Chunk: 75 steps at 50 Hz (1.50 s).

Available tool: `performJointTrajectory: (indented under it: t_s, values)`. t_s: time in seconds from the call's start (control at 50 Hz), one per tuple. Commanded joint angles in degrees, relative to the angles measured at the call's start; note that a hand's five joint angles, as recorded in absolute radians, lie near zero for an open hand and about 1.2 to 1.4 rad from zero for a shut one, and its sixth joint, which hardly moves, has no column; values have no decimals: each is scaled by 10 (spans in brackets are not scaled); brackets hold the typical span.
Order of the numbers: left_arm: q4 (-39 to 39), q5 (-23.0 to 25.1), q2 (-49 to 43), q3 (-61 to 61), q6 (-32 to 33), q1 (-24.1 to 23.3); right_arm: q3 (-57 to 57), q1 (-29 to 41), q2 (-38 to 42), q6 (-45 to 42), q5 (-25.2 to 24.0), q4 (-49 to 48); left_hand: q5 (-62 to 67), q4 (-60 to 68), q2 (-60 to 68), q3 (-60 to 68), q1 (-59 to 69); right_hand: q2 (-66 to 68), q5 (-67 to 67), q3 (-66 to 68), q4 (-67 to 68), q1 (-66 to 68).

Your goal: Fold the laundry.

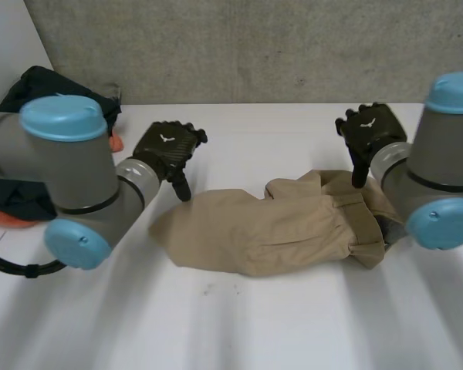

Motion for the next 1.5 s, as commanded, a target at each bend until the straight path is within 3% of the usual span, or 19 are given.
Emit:
performJointTrajectory:
  t_s: [0.02, 0.14, 0.36, 0.44, 0.46, 0.48, 0.5, 0.6, 0.7, 0.8, 0.9, 1.08, 1.22, 1.38, 1.5]
  values:
    - [1, -5, 124, -143, 4, 5, 107, -8, -142, 19, -55, 83, 50, 47, 44, 43, 47, -25, -37, -22, -35, -15]
    - [5, -5, 126, -223, 26, 18, 141, -3, -148, 22, -70, 181, 125, 121, 118, 117, 121, 33, 22, 36, 24, 44]
    - [55, 1, 38, -212, 86, 27, 197, 10, -111, 8, -62, 83, 126, 123, 120, 119, 123, 181, 170, 184, 172, 192]
    - [61, 1, 17, -199, 87, 27, 191, 18, -78, -4, -48, 62, 130, 126, 123, 122, 126, 421, 410, 424, 412, 432]
    - [61, 1, 9, -191, 87, 24, 189, 17, -74, -7, -40, 53, 141, 138, 135, 134, 138, 582, 571, 585, 573, 593]
    - [61, 1, 7, -188, 87, 23, 187, 17, -74, -7, -36, 49, 148, 145, 142, 140, 144, 662, 651, 665, 652, 672]
    - [61, 1, 5, -185, 87, 23, 185, 17, -74, -7, -32, 46, 150, 147, 144, 142, 146, 674, 663, 677, 664, 684]
    - [61, 1, 1, -178, 88, 22, 184, 13, -76, -2, -21, 24, 230, 227, 224, 223, 227, 674, 663, 677, 664, 684]
    - [61, 1, -2, -172, 87, 21, 191, 18, -91, -1, -21, 23, 484, 481, 478, 476, 480, 674, 663, 677, 664, 684]
    - [56, 1, -1, -172, 87, 20, 195, 18, -100, -6, -18, 26, 634, 631, 628, 626, 630, 674, 663, 677, 664, 684]
    - [50, -5, 13, -171, 87, 17, 187, 13, -123, -16, -17, 52, 634, 631, 628, 626, 630, 674, 663, 677, 664, 684]
    - [6, -5, 224, -148, 74, 17, 110, 12, -216, -46, -23, 118, 634, 631, 628, 626, 630, 674, 663, 677, 664, 684]
    - [2, -2, 368, -87, 26, 26, -3, 12, -304, -69, -24, 147, 634, 631, 628, 626, 630, 674, 663, 677, 664, 684]
    - [1, -1, 369, -60, 24, 24, -40, -7, -302, -80, -49, 170, 634, 631, 628, 626, 630, 674, 663, 677, 664, 684]
    - [2, 1, 276, -54, 25, 25, -38, -5, -252, -79, -74, 167, 634, 631, 628, 626, 630, 674, 663, 677, 664, 684]
